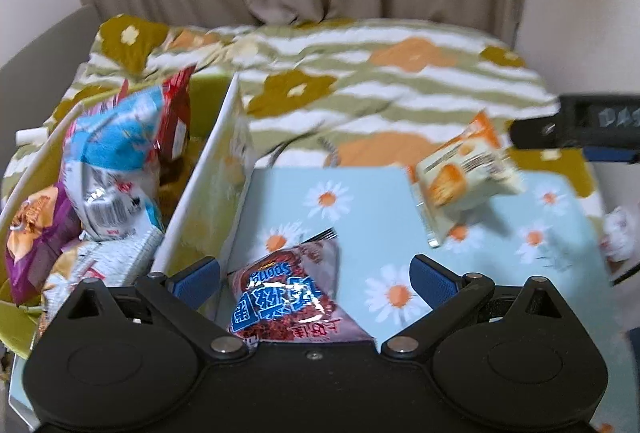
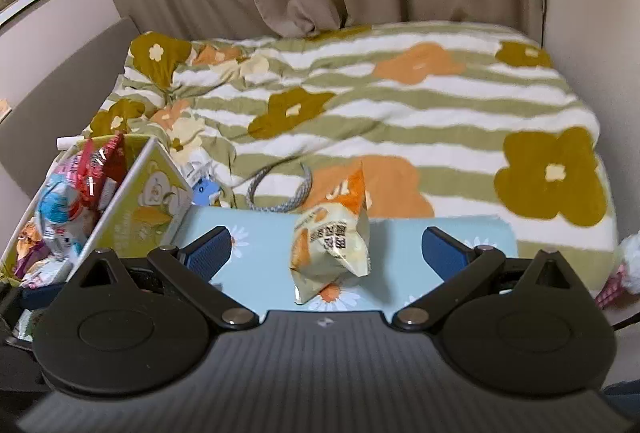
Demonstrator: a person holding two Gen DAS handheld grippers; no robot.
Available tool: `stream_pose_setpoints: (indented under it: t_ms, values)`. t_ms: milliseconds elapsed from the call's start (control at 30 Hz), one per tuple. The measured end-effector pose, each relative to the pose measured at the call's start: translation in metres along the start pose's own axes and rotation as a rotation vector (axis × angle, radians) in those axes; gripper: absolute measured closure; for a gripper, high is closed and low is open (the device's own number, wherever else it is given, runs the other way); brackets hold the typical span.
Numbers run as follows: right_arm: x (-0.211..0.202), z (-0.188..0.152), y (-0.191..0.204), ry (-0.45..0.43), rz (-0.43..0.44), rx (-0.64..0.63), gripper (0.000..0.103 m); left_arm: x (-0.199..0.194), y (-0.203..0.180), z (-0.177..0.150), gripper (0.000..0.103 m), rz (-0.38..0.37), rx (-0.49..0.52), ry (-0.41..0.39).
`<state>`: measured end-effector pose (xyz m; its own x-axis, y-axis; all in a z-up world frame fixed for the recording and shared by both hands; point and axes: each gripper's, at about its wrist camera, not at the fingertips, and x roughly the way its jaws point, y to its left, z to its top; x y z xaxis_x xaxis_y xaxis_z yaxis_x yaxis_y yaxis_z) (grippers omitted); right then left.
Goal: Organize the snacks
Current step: 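Move both tools to the board and grasp the red Sponge bag and orange-white bag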
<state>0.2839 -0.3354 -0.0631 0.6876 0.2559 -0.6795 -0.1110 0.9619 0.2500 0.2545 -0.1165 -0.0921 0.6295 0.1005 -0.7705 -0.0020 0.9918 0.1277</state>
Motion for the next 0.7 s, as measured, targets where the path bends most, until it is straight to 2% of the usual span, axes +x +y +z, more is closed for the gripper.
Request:
stream_pose_setpoints:
  t_ms: [167, 400, 567, 700]
  values:
    - [0.036, 0.003, -0.012, 0.047, 0.029, 0.017, 0.0, 0.038, -0.001, 0.002, 0.004, 0.079, -0.009, 0.071]
    - [0.075, 0.006, -0.015, 0.099, 0.048, 0.01, 0.0, 0.069, -0.005, -0.009, 0.01, 0.103, -0.005, 0.16]
    - [0.092, 0.004, -0.017, 0.136, 0.06, 0.008, 0.0, 0.081, -0.005, -0.019, 0.012, 0.115, -0.007, 0.19]
    - [0.101, 0.004, -0.018, 0.153, 0.061, 0.012, 0.0, 0.082, 0.0, -0.023, 0.024, 0.107, -0.012, 0.196]
